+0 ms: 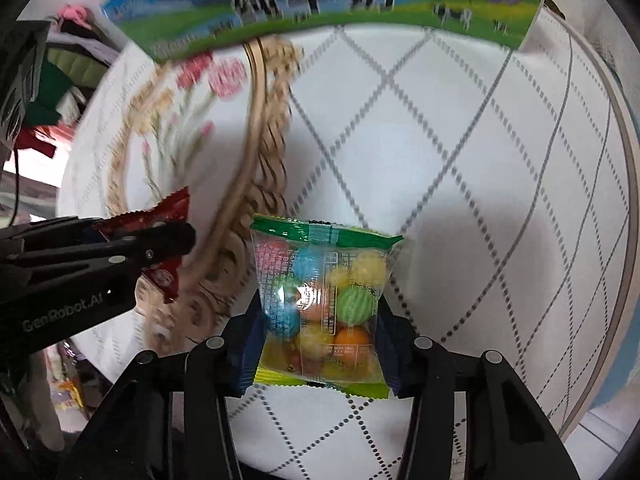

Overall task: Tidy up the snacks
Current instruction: 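Carry both packets into the cardboard box and open both tools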

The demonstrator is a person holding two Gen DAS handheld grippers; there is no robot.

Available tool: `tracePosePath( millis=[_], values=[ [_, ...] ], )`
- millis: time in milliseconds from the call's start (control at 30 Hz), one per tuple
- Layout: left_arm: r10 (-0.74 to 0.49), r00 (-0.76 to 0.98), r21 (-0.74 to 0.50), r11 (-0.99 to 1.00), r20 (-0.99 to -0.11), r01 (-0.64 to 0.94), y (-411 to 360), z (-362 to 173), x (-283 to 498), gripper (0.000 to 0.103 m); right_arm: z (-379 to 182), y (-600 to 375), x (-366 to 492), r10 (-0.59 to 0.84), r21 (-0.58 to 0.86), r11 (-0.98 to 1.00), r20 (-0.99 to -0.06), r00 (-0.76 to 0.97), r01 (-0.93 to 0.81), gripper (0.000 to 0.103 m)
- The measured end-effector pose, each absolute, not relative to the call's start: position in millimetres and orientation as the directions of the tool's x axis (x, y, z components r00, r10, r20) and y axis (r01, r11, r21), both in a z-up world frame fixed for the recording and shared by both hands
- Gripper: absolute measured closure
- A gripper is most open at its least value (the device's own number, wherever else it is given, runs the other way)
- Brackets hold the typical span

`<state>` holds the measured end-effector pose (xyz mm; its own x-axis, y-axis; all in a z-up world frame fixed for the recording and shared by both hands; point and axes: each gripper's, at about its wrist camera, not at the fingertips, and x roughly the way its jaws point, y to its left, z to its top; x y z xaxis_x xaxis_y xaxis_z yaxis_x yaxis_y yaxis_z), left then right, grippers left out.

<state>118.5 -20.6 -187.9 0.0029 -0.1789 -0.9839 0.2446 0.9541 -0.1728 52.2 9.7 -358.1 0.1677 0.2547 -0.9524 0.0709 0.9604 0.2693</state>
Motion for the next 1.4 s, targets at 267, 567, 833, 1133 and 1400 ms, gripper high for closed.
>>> tracePosePath(
  millis=[267,567,833,1133,1400],
  values=[
    [-0.387,0.118,-0.347,0.9,-0.914,0.265,-44.6,-81.3,180.5,0.069,-264.0,-61.6,108.5,0.31,0.352,0.933,-0.887,0.343,0.069,0.052],
    [-0.289,0.257,-0.205,0.929,-0.922,0.308,-59.2,-46.6,310.9,0.069,-213.6,-119.0,230.6,0.217,0.27,0.961,-0.86,0.462,0.051,0.052],
    [-0.124,0.192,-0.075,0.966,-0.974,0.247,-47.0,-98.3,392.4,0.068,-242.1,-136.6,350.7,0.186,0.225,0.973,-0.899,0.396,0.054,0.052],
    [-0.081,0.151,-0.054,0.983,-0.985,0.175,-42.7,-120.1,428.3,0.02,-279.4,-128.9,431.9,0.202,0.233,0.97,-0.936,0.289,0.075,0.01],
    [-0.09,0.151,-0.063,0.983,-0.984,0.174,-48.3,-123.4,425.0,0.003,-286.1,-124.2,414.8,0.082,0.101,0.993,-0.965,0.249,0.064,0.004]
  ],
)
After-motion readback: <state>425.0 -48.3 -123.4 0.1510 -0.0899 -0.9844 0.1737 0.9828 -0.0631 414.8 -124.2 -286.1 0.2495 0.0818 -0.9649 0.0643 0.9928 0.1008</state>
